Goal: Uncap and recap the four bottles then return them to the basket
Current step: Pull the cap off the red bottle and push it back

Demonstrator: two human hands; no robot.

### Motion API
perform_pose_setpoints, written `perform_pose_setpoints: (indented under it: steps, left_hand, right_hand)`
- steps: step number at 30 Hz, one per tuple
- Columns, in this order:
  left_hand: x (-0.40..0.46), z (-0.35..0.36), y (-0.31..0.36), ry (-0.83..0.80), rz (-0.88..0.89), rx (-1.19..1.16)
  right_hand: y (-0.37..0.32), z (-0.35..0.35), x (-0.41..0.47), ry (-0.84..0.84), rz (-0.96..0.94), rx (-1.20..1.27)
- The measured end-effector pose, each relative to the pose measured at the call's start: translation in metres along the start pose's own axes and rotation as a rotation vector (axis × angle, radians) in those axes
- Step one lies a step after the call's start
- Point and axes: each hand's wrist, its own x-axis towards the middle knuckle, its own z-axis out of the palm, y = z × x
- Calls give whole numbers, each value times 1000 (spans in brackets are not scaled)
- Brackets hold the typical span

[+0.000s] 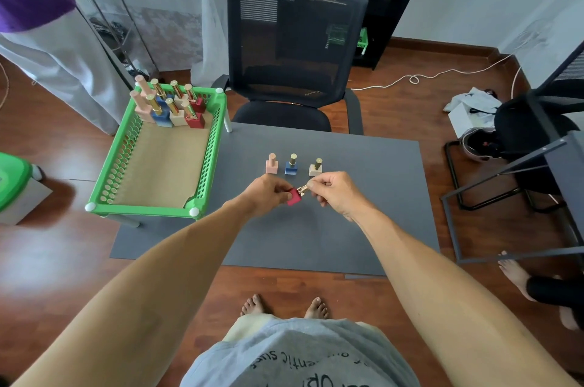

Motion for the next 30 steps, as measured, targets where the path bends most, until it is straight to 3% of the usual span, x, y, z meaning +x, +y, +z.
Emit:
perform_pose_setpoints:
  steps: [7, 12, 17, 30]
  left_hand:
    - [9, 29, 10, -34, -58, -57]
    - [18, 55, 4, 193, -257, 128]
    - [17, 74, -16, 374, -305, 236]
    - [16, 98, -40, 381, -441, 254]
  right_hand:
    - [17, -17, 2, 31, 22, -56]
    - [28, -45, 6, 33, -23, -247]
    - [35, -70, 21, 93, -31, -359]
    - [28, -99, 58, 70, -129, -502]
